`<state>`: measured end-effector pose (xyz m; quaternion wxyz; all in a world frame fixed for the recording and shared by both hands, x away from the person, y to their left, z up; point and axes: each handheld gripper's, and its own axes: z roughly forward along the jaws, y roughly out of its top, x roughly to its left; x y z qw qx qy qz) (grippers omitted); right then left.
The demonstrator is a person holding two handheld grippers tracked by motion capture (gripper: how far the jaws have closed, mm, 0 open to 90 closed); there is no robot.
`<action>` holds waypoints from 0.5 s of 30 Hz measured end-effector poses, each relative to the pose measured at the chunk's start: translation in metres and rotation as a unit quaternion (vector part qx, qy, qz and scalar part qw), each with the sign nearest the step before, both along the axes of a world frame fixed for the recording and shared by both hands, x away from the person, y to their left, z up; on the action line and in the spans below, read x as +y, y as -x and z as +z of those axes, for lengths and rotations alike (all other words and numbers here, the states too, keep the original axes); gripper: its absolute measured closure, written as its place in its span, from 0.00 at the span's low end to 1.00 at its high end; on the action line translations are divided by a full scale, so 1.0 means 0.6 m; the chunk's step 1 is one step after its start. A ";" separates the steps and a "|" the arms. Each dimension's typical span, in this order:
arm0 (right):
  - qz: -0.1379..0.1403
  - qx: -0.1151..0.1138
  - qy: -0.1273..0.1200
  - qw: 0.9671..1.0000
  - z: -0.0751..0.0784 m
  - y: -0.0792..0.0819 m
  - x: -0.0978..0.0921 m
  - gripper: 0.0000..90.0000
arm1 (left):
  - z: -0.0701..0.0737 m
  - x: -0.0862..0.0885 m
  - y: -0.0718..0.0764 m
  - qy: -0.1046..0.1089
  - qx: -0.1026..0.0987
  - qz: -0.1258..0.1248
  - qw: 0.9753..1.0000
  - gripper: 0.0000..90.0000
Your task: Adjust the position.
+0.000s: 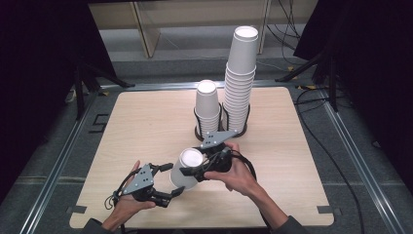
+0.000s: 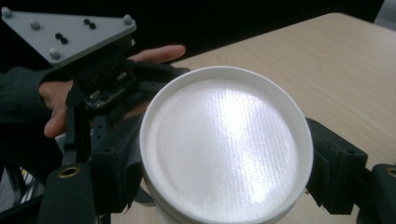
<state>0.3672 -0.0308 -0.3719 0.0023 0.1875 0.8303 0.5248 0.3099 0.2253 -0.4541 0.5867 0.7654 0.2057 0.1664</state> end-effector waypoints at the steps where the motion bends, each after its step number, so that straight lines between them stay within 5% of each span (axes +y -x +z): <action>1: -0.001 -0.013 -0.005 1.000 0.002 -0.004 -0.006 0.27 | -0.001 -0.001 -0.001 0.014 -0.003 0.001 1.000 0.16; 3: -0.018 -0.001 -0.021 1.000 0.008 -0.004 -0.015 0.27 | 0.001 0.003 -0.002 0.019 0.006 0.008 1.000 0.16; 4: -0.018 -0.015 -0.026 0.999 0.011 -0.007 -0.020 0.27 | 0.001 0.003 -0.002 0.019 0.006 0.008 1.000 0.16; 6: -0.029 -0.015 -0.037 0.999 0.018 -0.007 -0.027 0.27 | 0.002 0.005 -0.004 0.035 0.015 0.015 0.999 0.16; 7: -0.034 -0.028 -0.045 0.998 0.020 -0.010 -0.029 0.27 | 0.000 0.006 -0.008 0.061 0.018 0.014 0.998 0.16; 12: -0.028 -0.010 -0.098 0.995 0.027 -0.011 -0.034 0.27 | 0.004 0.011 -0.007 0.073 0.023 0.019 0.997 0.16; 15: -0.021 -0.008 -0.098 0.995 0.025 -0.010 -0.029 0.27 | 0.005 0.008 -0.006 0.076 0.021 0.024 0.997 0.16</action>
